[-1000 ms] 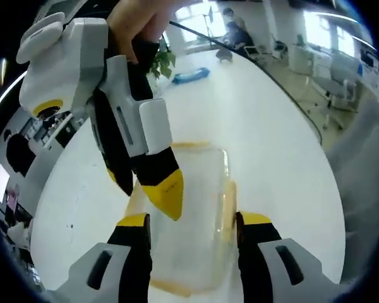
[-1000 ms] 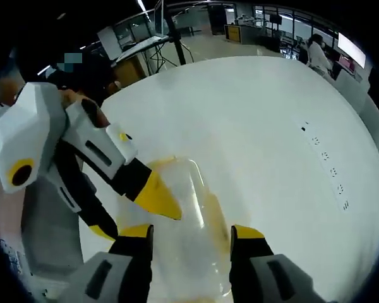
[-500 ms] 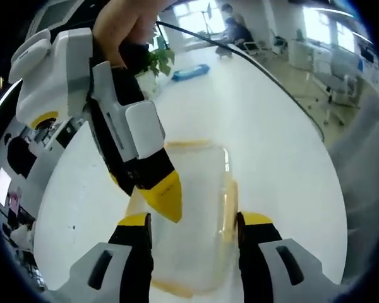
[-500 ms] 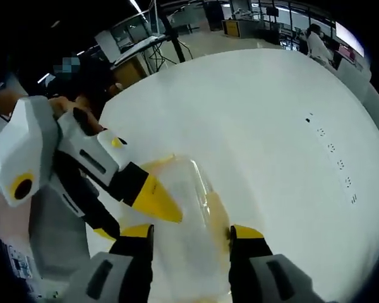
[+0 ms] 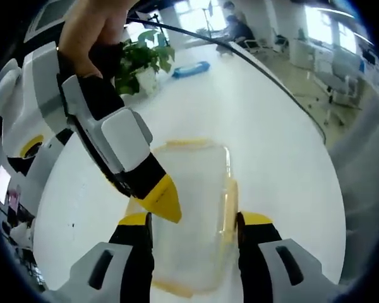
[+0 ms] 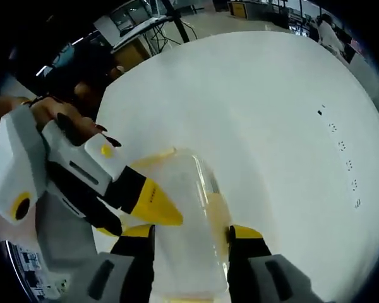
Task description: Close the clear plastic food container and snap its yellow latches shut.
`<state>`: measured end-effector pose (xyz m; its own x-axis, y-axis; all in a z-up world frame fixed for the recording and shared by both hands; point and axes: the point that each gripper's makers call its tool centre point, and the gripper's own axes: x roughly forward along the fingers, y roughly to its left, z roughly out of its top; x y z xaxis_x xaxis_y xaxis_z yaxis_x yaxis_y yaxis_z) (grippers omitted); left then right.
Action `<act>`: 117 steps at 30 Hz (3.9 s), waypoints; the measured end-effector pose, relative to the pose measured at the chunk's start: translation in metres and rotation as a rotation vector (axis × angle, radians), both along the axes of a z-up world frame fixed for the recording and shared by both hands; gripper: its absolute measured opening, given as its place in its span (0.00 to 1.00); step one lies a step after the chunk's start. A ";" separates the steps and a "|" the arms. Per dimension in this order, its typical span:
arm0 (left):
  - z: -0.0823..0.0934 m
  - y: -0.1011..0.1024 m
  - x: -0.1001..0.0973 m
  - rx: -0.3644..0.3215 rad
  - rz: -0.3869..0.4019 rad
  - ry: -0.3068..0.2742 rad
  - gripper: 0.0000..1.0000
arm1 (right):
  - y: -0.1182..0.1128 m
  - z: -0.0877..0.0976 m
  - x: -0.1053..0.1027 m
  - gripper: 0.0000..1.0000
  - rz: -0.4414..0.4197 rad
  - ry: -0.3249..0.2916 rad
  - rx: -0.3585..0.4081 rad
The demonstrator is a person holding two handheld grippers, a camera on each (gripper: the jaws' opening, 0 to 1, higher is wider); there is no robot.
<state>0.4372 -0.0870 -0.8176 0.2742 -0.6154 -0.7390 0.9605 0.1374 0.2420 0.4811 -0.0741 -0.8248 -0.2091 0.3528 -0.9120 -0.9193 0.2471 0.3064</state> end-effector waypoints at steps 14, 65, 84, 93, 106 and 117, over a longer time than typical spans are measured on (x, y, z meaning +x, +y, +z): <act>-0.001 -0.001 0.001 0.013 0.004 -0.002 0.50 | 0.000 -0.003 0.000 0.43 0.008 0.048 -0.019; -0.004 -0.006 0.005 -0.027 0.059 -0.128 0.47 | -0.001 -0.004 -0.004 0.43 0.033 0.059 0.005; -0.004 -0.006 0.003 -0.013 0.060 -0.104 0.48 | 0.001 -0.001 -0.001 0.44 0.041 0.008 0.025; -0.001 -0.006 0.003 -0.033 0.064 -0.058 0.49 | 0.000 0.002 -0.001 0.43 0.037 -0.075 0.084; -0.001 -0.006 0.001 -0.030 0.061 -0.053 0.49 | 0.002 0.004 -0.002 0.43 0.026 -0.119 0.059; 0.002 -0.006 0.000 -0.070 0.082 0.016 0.50 | 0.003 0.007 -0.005 0.43 0.010 -0.195 0.076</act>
